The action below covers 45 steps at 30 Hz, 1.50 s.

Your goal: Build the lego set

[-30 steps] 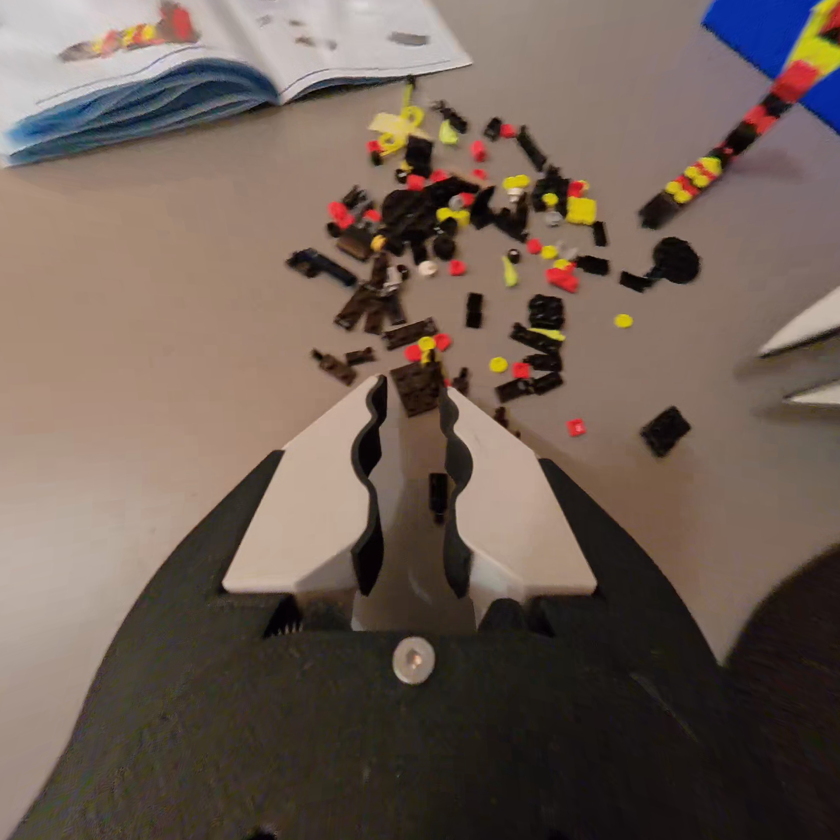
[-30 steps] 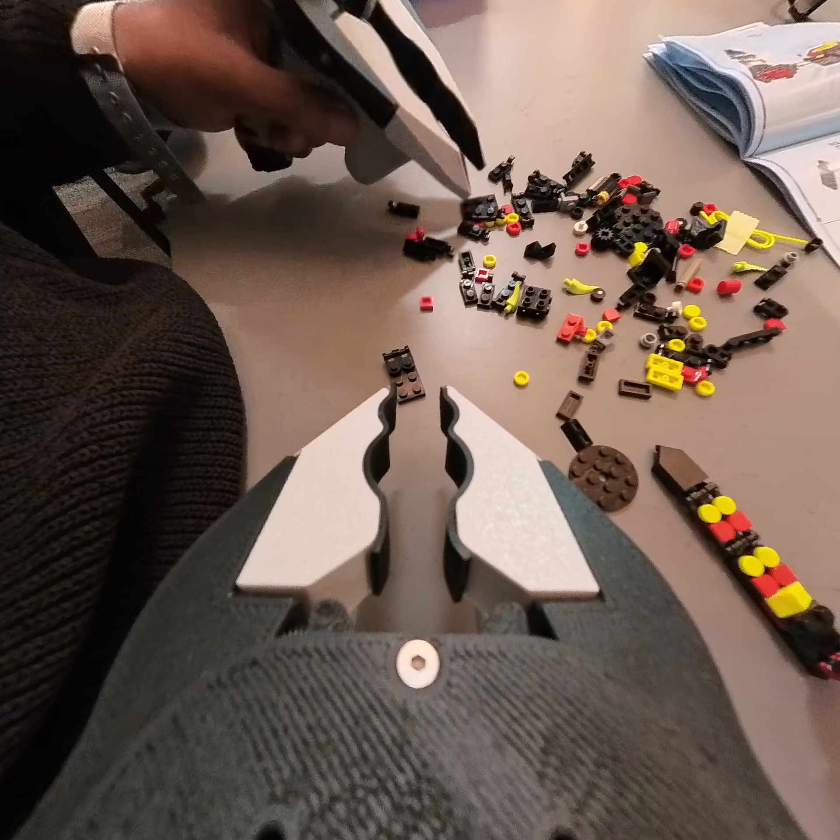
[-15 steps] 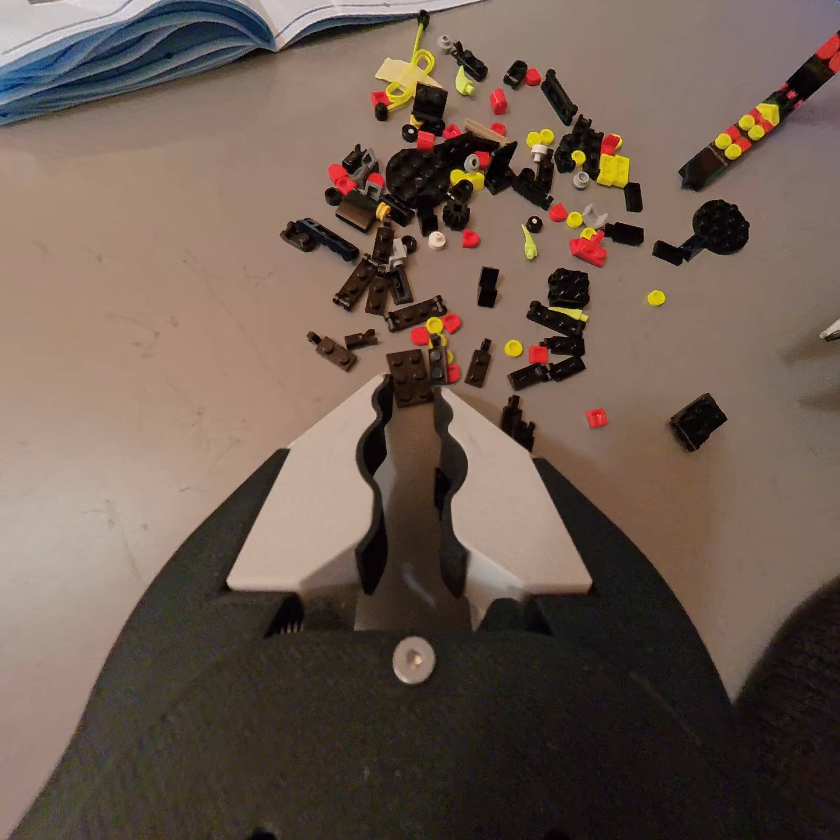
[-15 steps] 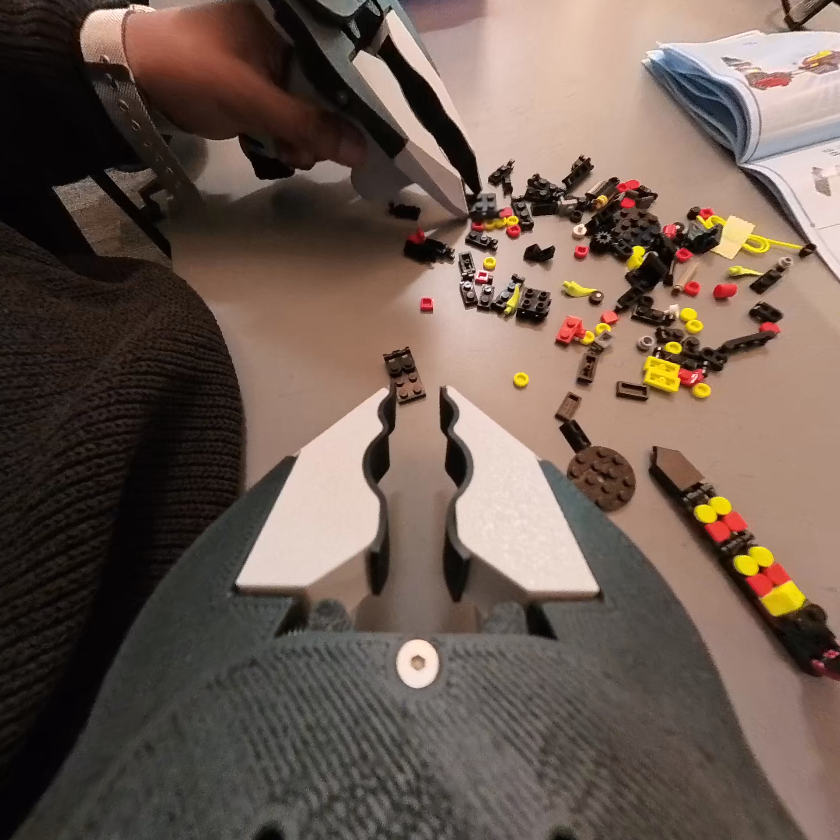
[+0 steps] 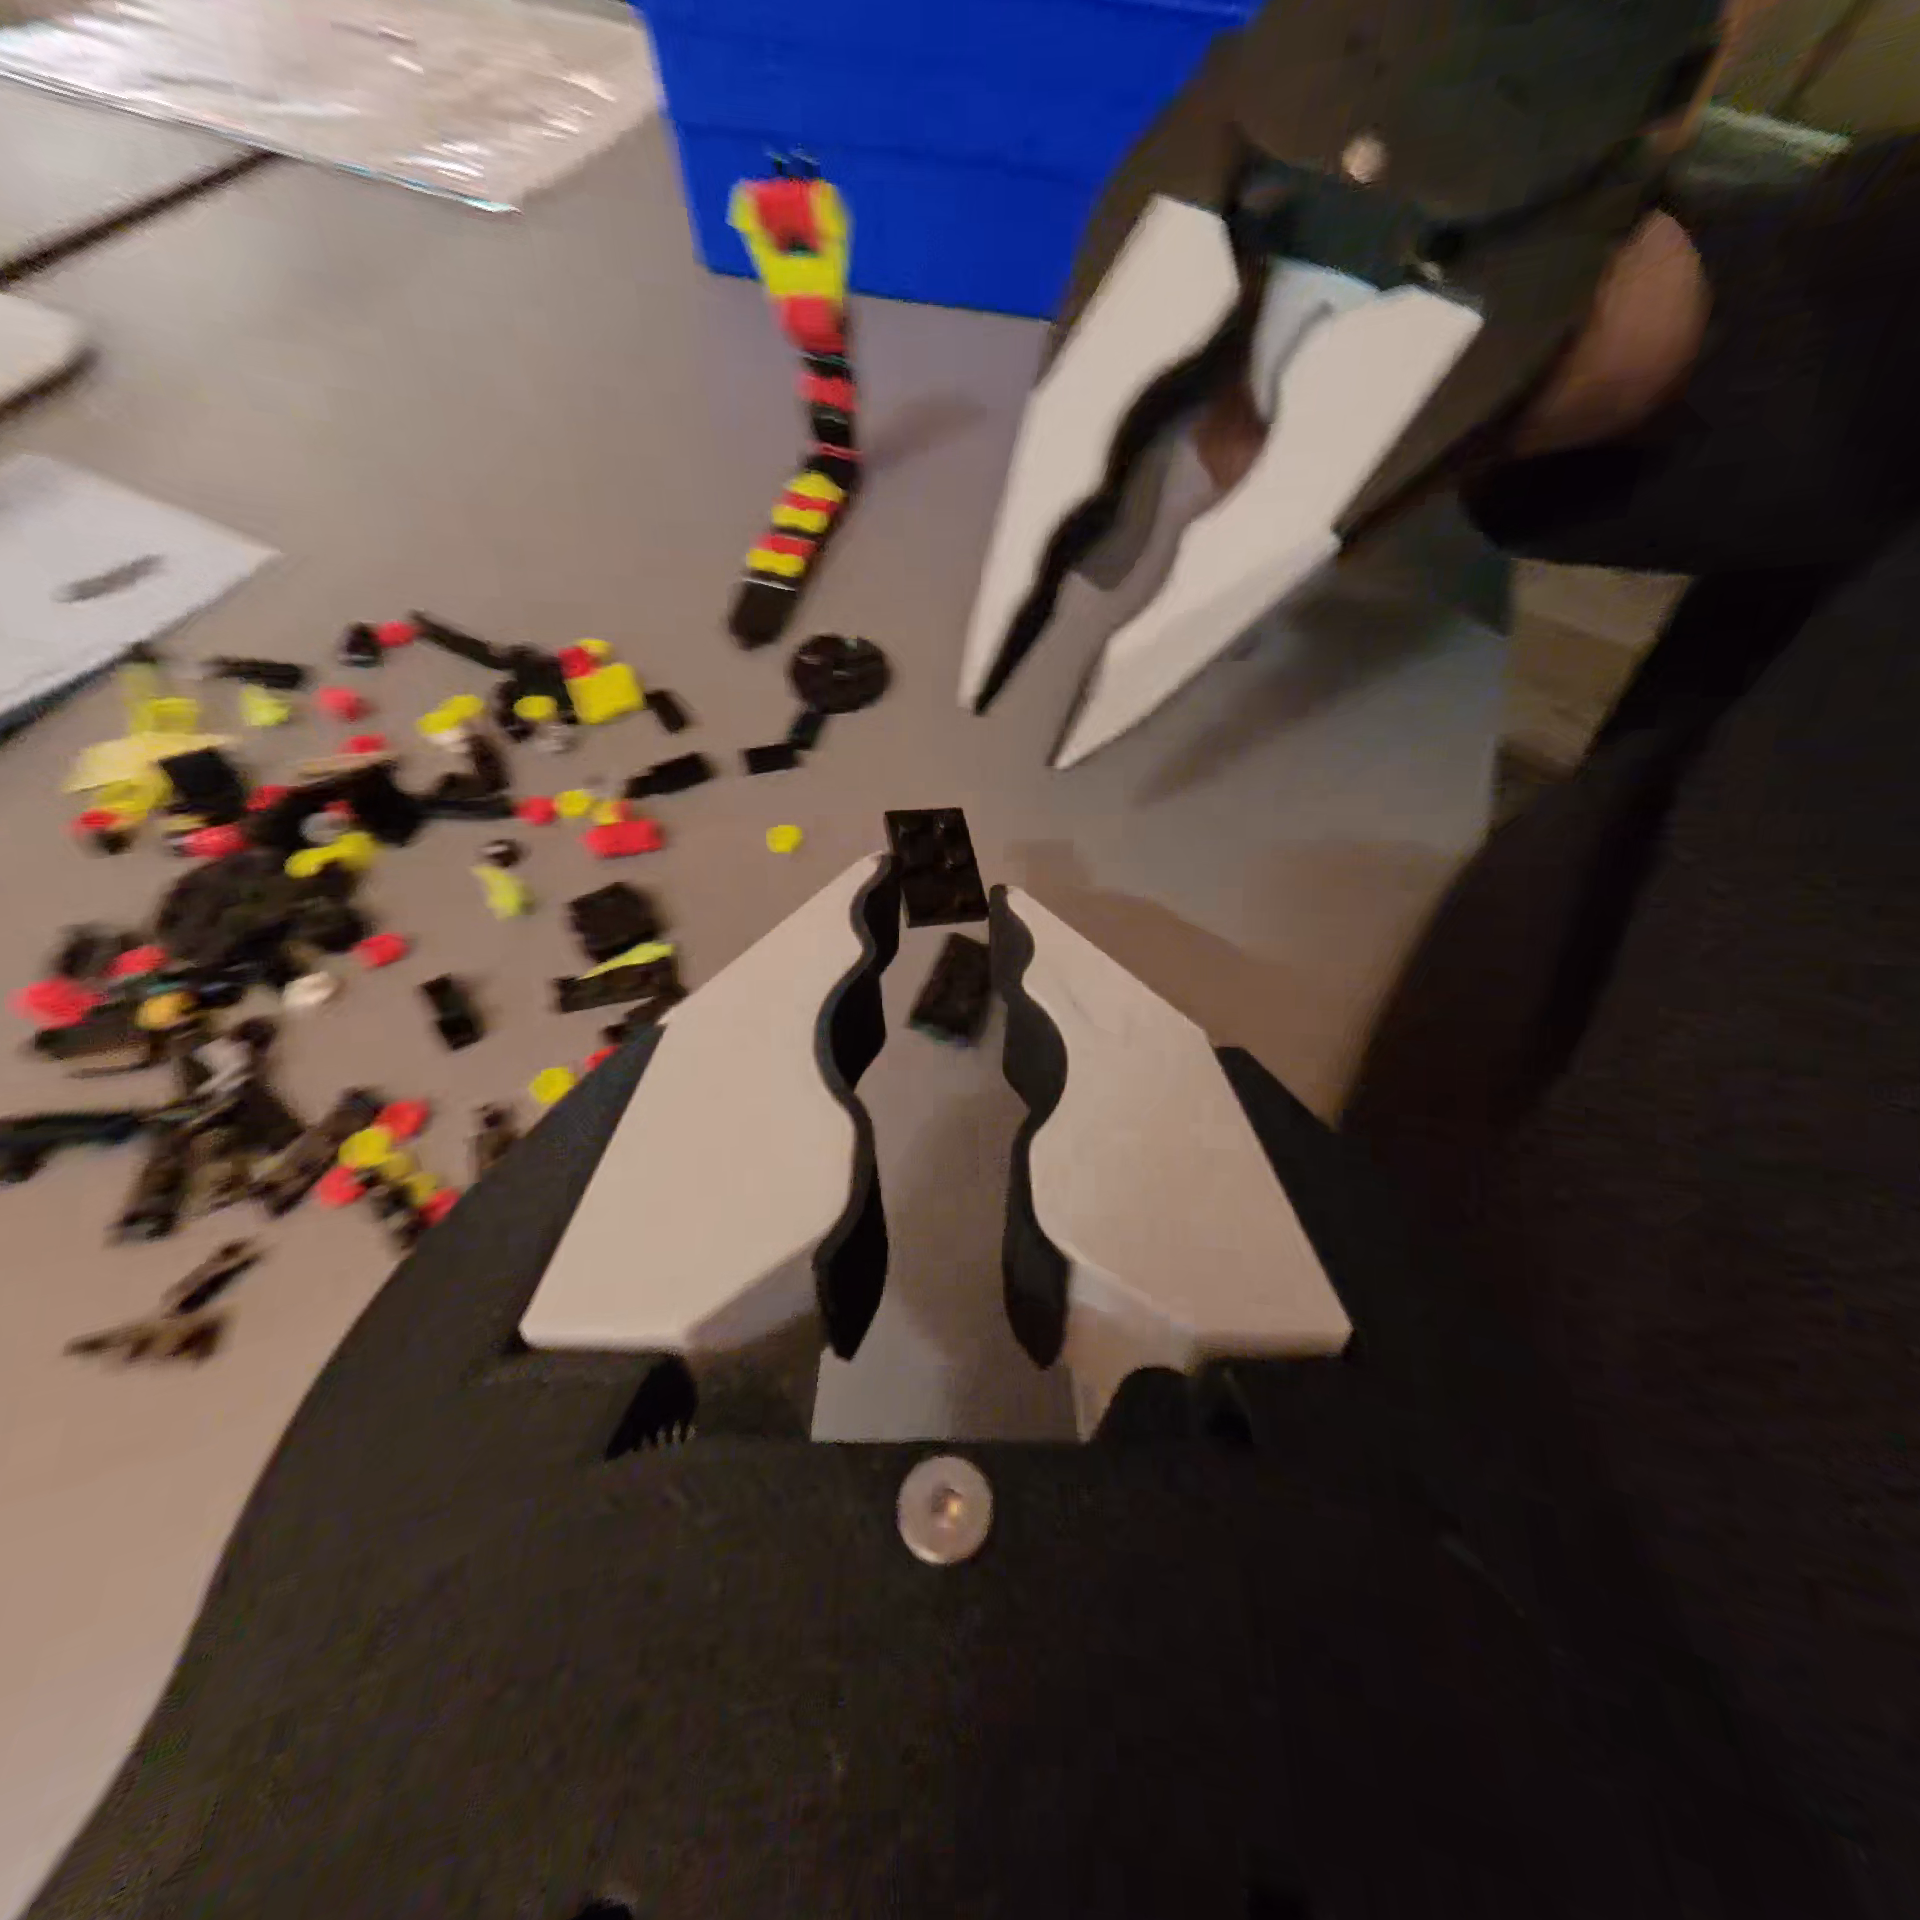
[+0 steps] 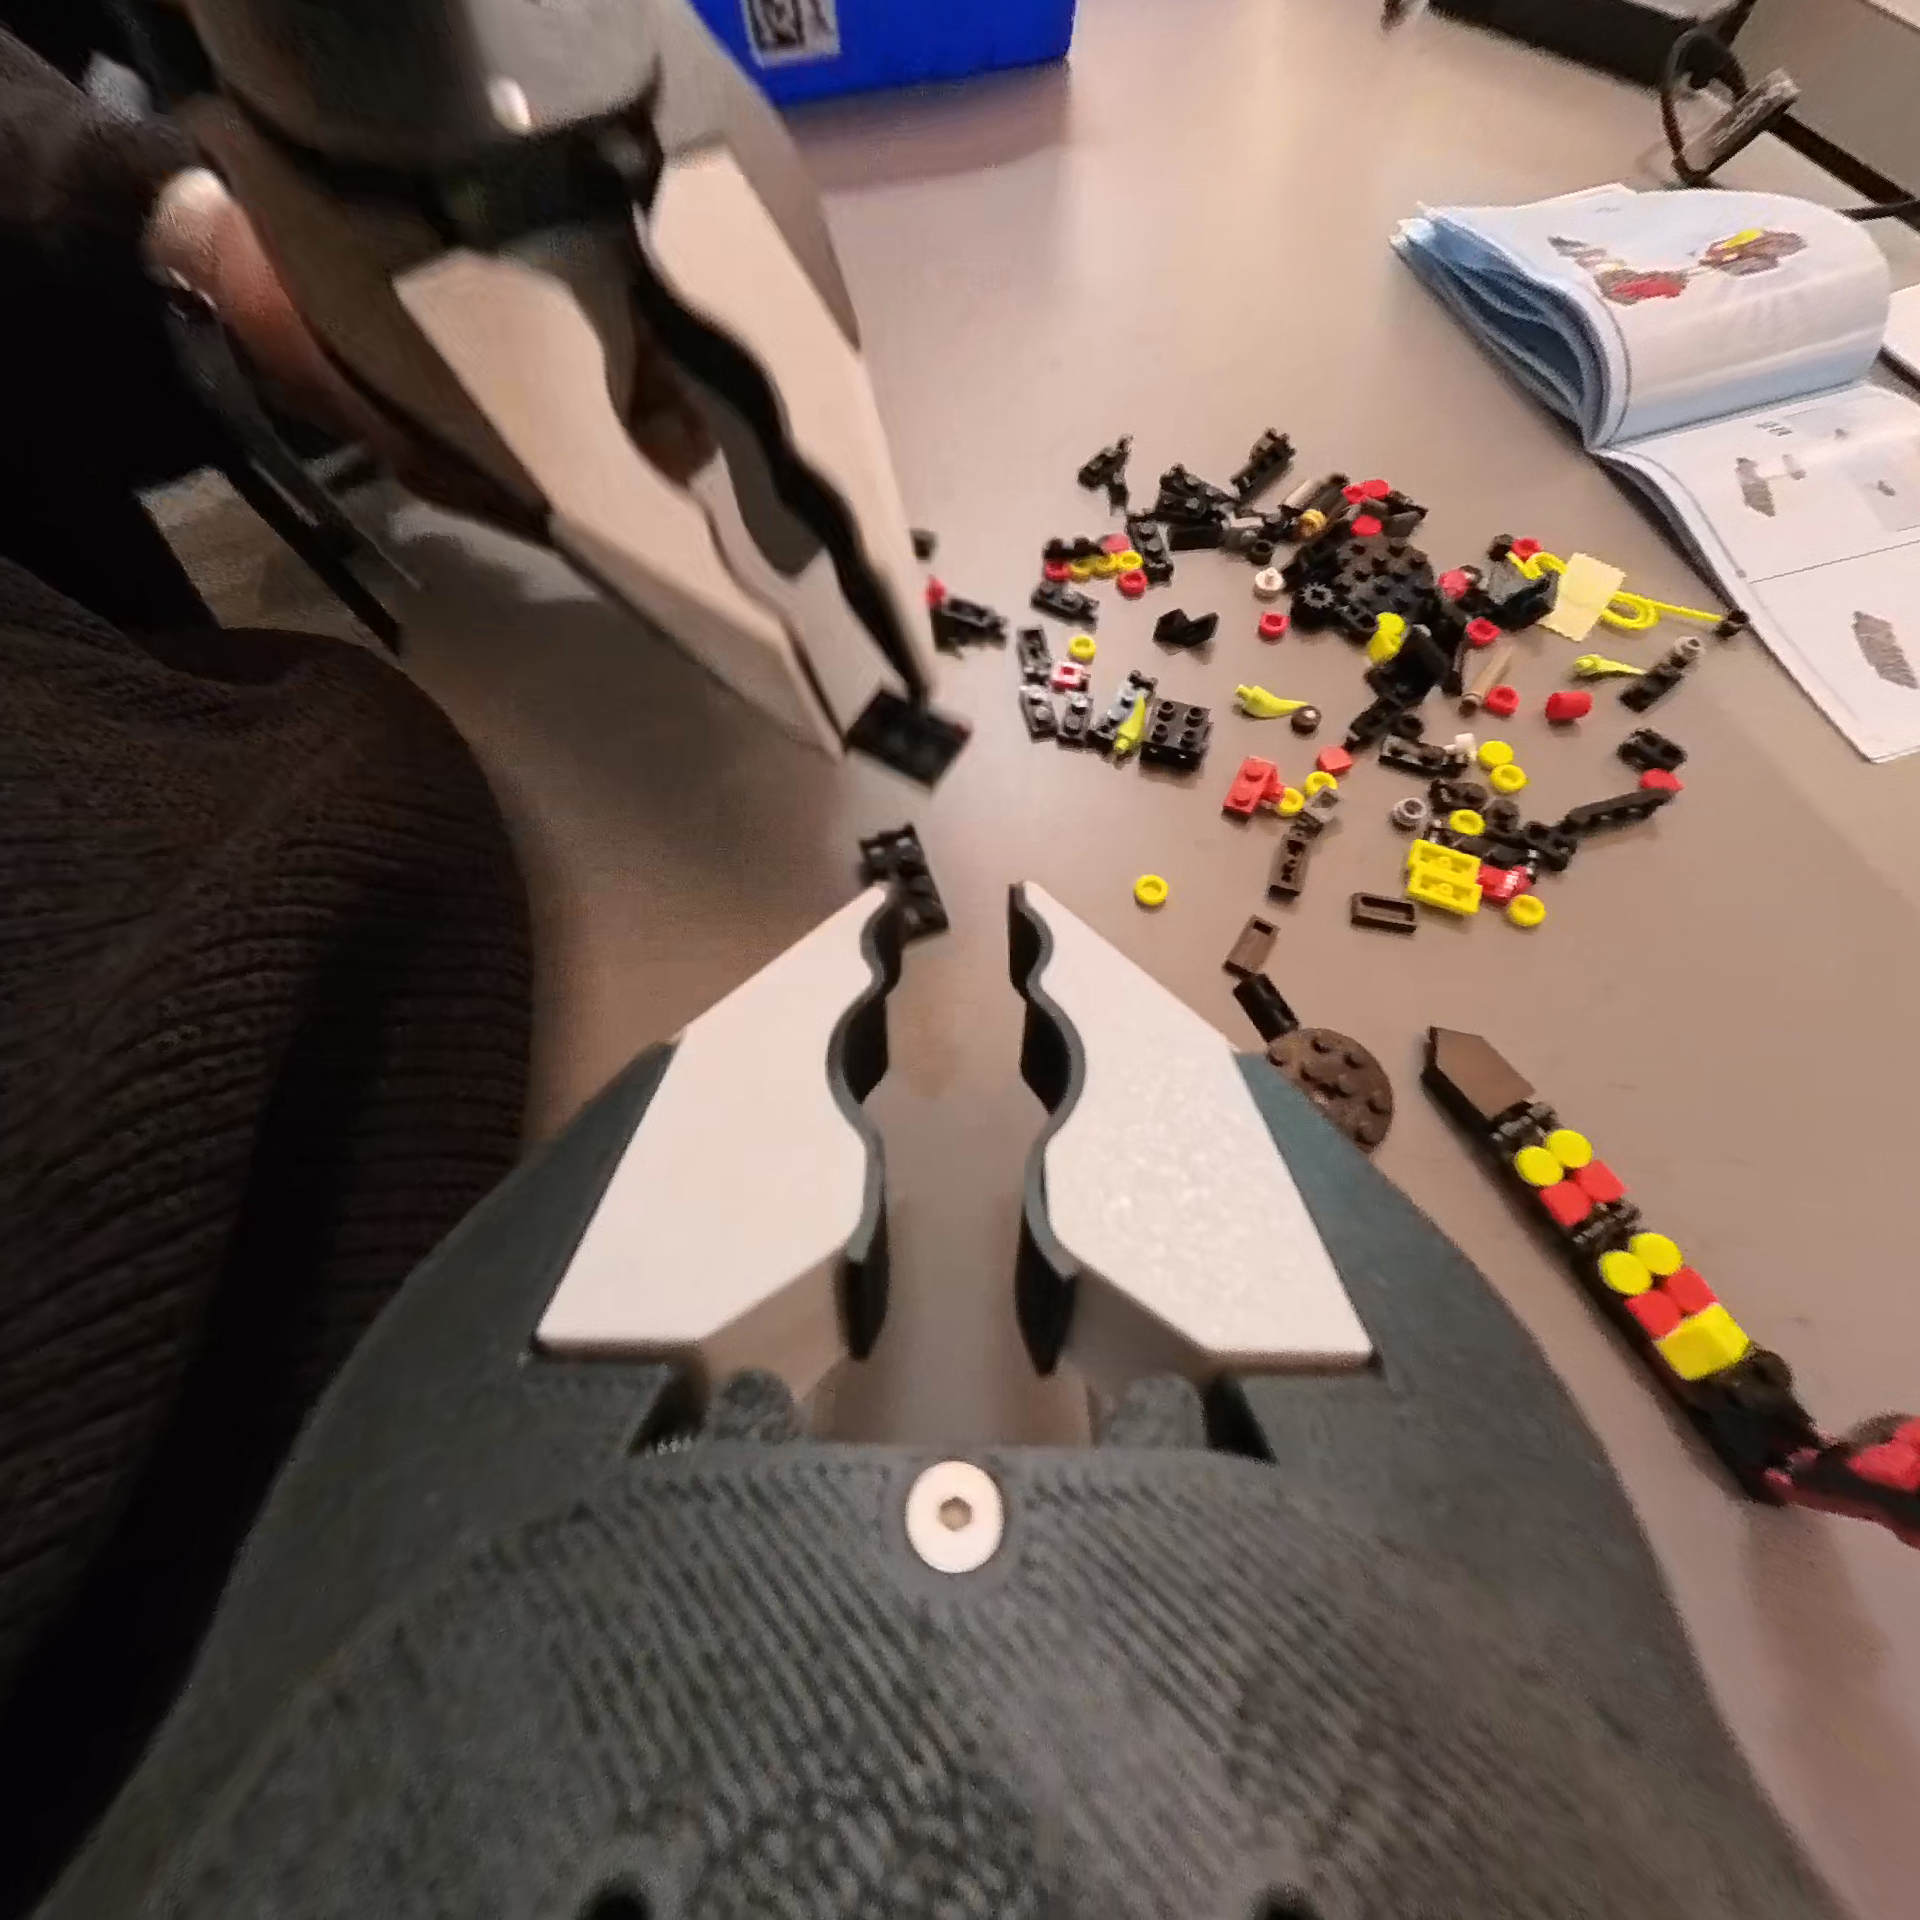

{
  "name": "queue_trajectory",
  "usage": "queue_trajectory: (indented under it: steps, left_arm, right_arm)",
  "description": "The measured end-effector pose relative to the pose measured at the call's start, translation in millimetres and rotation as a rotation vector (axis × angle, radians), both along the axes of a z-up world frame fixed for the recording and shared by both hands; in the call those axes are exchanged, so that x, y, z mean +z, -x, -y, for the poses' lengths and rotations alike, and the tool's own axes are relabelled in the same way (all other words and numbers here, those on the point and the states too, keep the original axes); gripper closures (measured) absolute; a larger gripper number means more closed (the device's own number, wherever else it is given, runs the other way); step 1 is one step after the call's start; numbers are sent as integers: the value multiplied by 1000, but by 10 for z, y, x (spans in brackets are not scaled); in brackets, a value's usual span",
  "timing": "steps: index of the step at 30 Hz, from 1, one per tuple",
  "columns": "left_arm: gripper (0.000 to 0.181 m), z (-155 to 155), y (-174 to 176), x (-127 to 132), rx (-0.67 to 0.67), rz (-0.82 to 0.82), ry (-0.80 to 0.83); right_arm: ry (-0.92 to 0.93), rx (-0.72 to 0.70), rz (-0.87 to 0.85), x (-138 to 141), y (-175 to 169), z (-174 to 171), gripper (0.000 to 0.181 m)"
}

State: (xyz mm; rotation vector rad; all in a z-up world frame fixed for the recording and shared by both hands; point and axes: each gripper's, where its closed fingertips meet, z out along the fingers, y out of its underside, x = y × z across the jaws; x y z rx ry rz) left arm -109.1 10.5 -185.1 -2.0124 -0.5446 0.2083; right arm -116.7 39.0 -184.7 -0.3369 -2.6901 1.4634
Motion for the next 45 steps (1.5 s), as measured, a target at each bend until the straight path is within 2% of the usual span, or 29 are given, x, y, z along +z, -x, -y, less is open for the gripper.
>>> queue_trajectory:
  steps: [4, 13, 17, 25, 29, 35, 39, 45]
  left_arm:
    - [167, -185, -212, -27, -112, 24, -6]
    - [167, -194, -397, 0, -232, 112, -62]
    - [167, -201, -526, 26, -313, 152, -89]
    - [168, -198, -629, 62, -372, 202, -123]
    - [167, -183, -528, 12, -310, 196, -103]
    - [164, 27, -66, -308, -35, 174, 59]
    - [161, 32, 3, -399, 1, 184, 92]
    - [159, 28, -22, -520, -21, 197, 152]
  right_arm:
    - [58, 73, 41, 80, -145, 70, 159]
    - [3, 210, -21, -12, -394, 165, 154]
    - [16, 277, -2, -15, -513, 181, 156]
    - [39, 355, 31, 16, -650, 176, 165]
    - [15, 308, 21, -28, -557, 162, 166]
    - [-108, 113, 73, -301, -200, 63, 166]
    - [-142, 75, 60, -381, -116, 99, 166]
    - [-147, 104, 13, -403, -73, 185, 166]
